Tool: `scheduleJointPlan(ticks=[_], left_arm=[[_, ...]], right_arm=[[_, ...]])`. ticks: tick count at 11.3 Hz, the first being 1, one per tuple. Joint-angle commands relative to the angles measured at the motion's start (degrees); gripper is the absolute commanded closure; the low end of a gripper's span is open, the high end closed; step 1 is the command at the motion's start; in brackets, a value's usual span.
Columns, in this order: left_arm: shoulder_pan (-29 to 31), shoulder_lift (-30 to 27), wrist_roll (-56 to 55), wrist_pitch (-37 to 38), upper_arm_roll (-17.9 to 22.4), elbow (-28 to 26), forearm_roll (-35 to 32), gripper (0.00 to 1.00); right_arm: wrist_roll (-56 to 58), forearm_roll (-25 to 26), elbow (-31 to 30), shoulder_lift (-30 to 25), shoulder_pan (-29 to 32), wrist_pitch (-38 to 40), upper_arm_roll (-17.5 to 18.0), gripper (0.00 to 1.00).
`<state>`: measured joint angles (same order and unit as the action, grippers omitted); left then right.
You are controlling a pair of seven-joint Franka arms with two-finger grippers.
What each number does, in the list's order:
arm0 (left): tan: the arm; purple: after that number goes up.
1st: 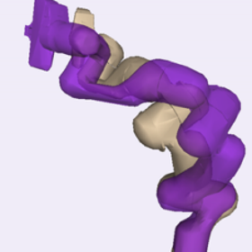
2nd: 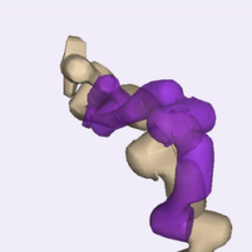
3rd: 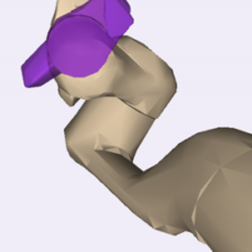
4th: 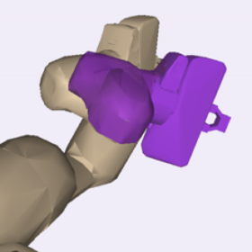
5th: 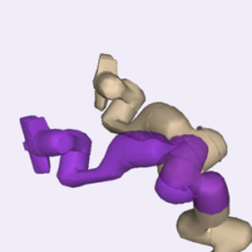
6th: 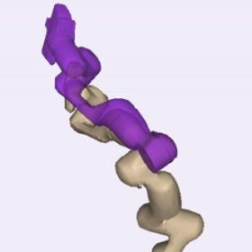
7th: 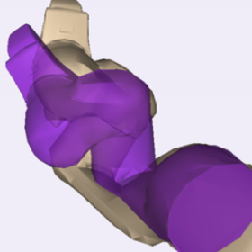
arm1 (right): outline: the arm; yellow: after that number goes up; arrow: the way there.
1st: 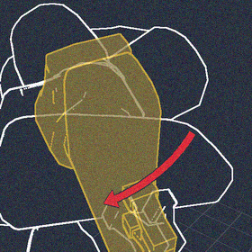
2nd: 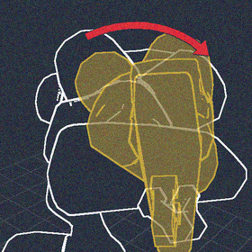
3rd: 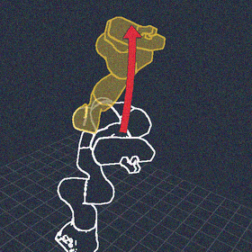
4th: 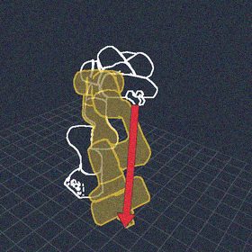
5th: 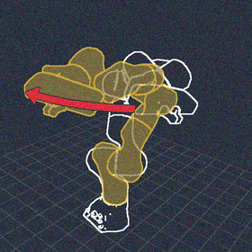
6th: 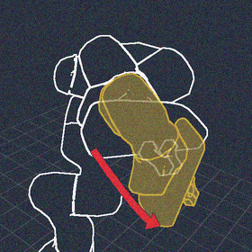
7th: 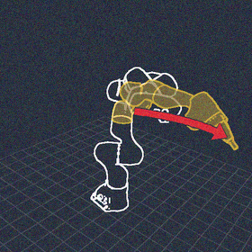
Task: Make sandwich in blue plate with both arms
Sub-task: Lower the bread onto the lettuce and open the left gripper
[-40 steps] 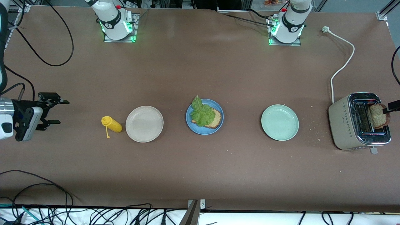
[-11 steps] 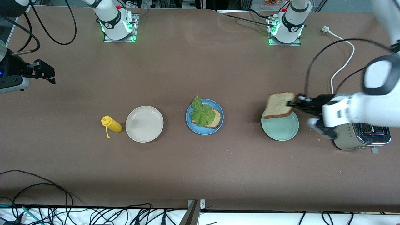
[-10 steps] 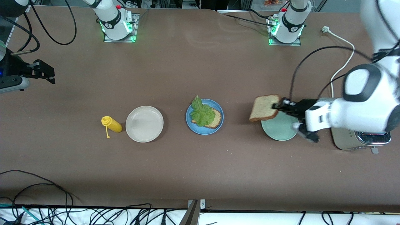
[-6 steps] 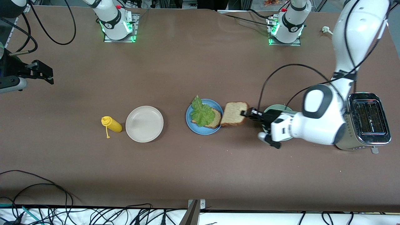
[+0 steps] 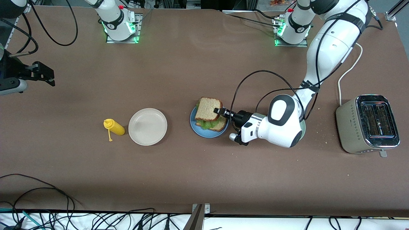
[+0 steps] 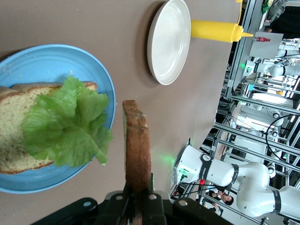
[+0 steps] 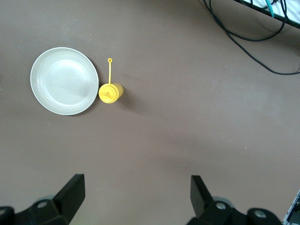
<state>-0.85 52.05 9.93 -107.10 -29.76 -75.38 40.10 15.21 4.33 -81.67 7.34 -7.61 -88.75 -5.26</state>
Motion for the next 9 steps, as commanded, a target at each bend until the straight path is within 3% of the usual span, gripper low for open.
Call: scheduleJointPlan(ticks=[1,3,4,5,9], left_arm=[[0.1,3.8,4.8,0.0,0.7,0.8,2.1,0.97],[0.1,6.1,9.3,-1.8,0.8,0.7,3.2,0.97],[0.1,6.5,9.8,-1.9,0.8,0.7,3.2,0.8],[0.1,6.6,9.8,-1.9,0.8,0.7,3.1,0.01],[1.0,5.7,9.8,-1.5,2.5,1.0,1.8,0.0]], right_arm=[[0.0,-1.0,0.7,0.0,0.1,0.3,-0.1,0.0],[0.0,-1.1,0.7,0.0,0.1,0.3,-0.1,0.0],[0.0,-1.1,0.7,0.0,0.1,0.3,-0.1,0.0],[0.0,-1.1,0.7,0.0,0.1,0.2,-0.1,0.0],[-0.3,-1.1,0.7,0.1,0.1,0.2,-0.1,0.0]])
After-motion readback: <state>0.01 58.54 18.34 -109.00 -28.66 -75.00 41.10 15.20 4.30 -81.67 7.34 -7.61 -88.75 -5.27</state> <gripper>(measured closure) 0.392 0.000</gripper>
